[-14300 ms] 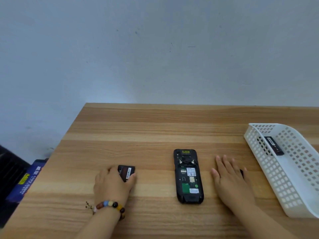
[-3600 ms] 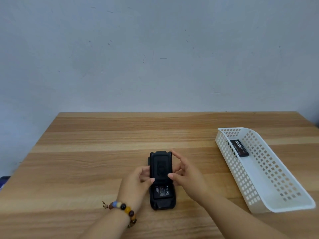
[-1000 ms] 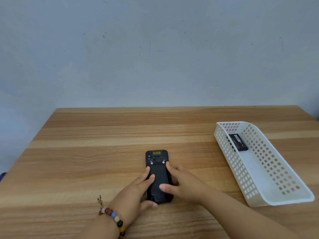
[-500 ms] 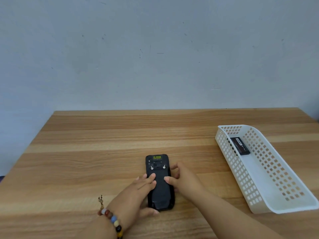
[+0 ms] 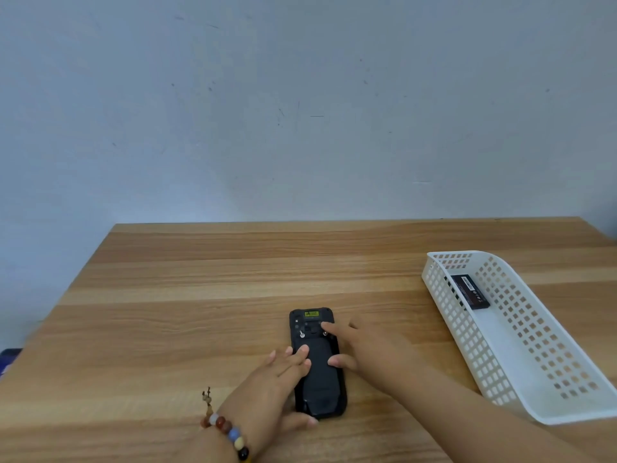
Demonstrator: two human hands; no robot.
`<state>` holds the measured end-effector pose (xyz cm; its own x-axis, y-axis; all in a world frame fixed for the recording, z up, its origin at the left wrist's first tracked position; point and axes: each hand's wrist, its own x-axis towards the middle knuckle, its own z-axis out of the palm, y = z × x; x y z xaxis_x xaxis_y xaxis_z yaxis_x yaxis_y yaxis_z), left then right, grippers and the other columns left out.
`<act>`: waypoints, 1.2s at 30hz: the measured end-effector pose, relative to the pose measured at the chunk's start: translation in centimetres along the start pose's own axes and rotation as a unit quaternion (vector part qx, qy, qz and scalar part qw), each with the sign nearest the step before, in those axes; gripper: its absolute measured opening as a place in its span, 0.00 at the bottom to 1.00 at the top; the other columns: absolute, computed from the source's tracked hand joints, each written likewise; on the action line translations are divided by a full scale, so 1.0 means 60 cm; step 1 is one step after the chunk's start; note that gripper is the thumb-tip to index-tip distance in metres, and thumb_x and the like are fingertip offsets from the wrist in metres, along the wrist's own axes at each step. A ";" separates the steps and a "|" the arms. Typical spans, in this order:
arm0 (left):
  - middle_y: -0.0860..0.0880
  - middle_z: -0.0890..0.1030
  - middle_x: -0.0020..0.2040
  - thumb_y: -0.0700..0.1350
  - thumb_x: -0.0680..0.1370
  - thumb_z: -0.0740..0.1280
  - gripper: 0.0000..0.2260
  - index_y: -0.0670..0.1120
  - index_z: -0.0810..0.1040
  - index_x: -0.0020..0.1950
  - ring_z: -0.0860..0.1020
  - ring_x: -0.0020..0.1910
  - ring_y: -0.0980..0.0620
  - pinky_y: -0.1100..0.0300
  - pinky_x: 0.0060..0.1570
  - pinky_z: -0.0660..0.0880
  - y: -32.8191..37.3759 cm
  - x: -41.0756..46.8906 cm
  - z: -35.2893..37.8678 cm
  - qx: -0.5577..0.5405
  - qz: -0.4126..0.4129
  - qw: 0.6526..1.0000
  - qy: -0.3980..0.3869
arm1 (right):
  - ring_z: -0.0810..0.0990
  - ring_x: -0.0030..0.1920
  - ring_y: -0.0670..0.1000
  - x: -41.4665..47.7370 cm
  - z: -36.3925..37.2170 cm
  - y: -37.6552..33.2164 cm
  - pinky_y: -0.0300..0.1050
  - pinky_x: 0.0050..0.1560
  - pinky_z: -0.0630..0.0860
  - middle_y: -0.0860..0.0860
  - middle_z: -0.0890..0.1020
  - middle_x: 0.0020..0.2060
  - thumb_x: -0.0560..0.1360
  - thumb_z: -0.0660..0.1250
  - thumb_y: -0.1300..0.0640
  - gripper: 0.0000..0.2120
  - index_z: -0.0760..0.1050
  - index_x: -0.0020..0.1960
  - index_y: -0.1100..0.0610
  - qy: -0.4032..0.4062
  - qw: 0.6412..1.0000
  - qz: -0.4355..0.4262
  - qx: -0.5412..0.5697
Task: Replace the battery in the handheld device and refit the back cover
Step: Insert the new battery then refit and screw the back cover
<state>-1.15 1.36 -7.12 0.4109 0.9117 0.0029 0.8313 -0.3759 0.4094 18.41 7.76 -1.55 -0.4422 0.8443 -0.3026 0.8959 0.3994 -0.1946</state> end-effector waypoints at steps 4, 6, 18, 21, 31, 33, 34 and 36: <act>0.52 0.61 0.70 0.75 0.64 0.44 0.44 0.47 0.67 0.68 0.61 0.69 0.52 0.44 0.66 0.49 0.006 -0.001 -0.004 0.018 0.013 1.000 -0.014 | 0.73 0.60 0.52 -0.003 0.000 0.000 0.46 0.52 0.72 0.47 0.71 0.63 0.76 0.55 0.37 0.27 0.53 0.73 0.39 0.026 0.999 -0.014 -0.034; 0.51 0.73 0.65 0.72 0.69 0.39 0.39 0.49 0.73 0.61 0.73 0.62 0.54 0.53 0.61 0.61 0.010 0.000 -0.015 0.042 -0.013 0.997 -0.059 | 0.72 0.61 0.52 -0.005 -0.002 -0.002 0.47 0.55 0.71 0.48 0.71 0.64 0.76 0.54 0.37 0.27 0.54 0.73 0.41 0.037 0.998 -0.021 -0.053; 0.52 0.78 0.60 0.71 0.71 0.38 0.35 0.51 0.72 0.58 0.77 0.56 0.54 0.62 0.62 0.58 0.014 0.000 -0.012 0.011 -0.033 0.998 -0.057 | 0.69 0.65 0.53 -0.005 -0.002 -0.011 0.49 0.64 0.64 0.50 0.73 0.63 0.76 0.56 0.38 0.26 0.61 0.71 0.47 0.061 0.994 -0.028 -0.087; 0.52 0.77 0.61 0.72 0.70 0.40 0.36 0.50 0.73 0.58 0.75 0.58 0.54 0.63 0.62 0.57 0.017 -0.003 -0.015 0.006 -0.028 0.998 -0.051 | 0.69 0.64 0.52 -0.004 0.002 -0.013 0.47 0.64 0.64 0.49 0.73 0.62 0.76 0.57 0.38 0.25 0.62 0.69 0.46 0.064 0.997 -0.014 -0.051; 0.55 0.52 0.69 0.67 0.60 0.57 0.43 0.44 0.64 0.70 0.49 0.70 0.53 0.71 0.63 0.32 0.019 0.001 -0.012 -0.051 0.000 0.999 0.009 | 0.71 0.63 0.50 -0.004 0.016 -0.017 0.46 0.63 0.67 0.46 0.74 0.63 0.74 0.63 0.42 0.23 0.66 0.68 0.44 0.065 0.994 0.030 0.081; 0.57 0.49 0.69 0.68 0.60 0.56 0.44 0.45 0.62 0.71 0.47 0.70 0.55 0.71 0.63 0.33 0.020 0.002 -0.013 -0.050 0.000 0.999 0.015 | 0.71 0.62 0.50 -0.004 0.016 -0.018 0.46 0.61 0.68 0.46 0.75 0.61 0.74 0.63 0.43 0.23 0.66 0.67 0.44 0.067 0.993 0.036 0.096; 0.57 0.48 0.68 0.68 0.59 0.54 0.45 0.46 0.61 0.71 0.45 0.69 0.57 0.71 0.64 0.33 0.021 0.002 -0.014 -0.043 -0.003 0.999 0.003 | 0.72 0.62 0.49 -0.005 0.016 -0.018 0.45 0.61 0.67 0.47 0.75 0.61 0.74 0.64 0.44 0.23 0.66 0.68 0.44 0.066 0.992 0.038 0.100; 0.58 0.47 0.69 0.69 0.59 0.53 0.46 0.46 0.60 0.71 0.45 0.69 0.58 0.68 0.64 0.33 0.021 0.001 -0.014 -0.030 -0.013 0.999 -0.007 | 0.72 0.61 0.49 -0.006 0.015 -0.020 0.45 0.60 0.68 0.47 0.76 0.60 0.74 0.64 0.44 0.23 0.67 0.68 0.45 0.070 0.992 0.040 0.102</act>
<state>-0.40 1.05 -5.87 0.3948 0.9185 -0.0216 0.8182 -0.3408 0.4630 17.43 6.67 -2.06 -0.3466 0.9173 -0.1960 0.8942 0.2600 -0.3643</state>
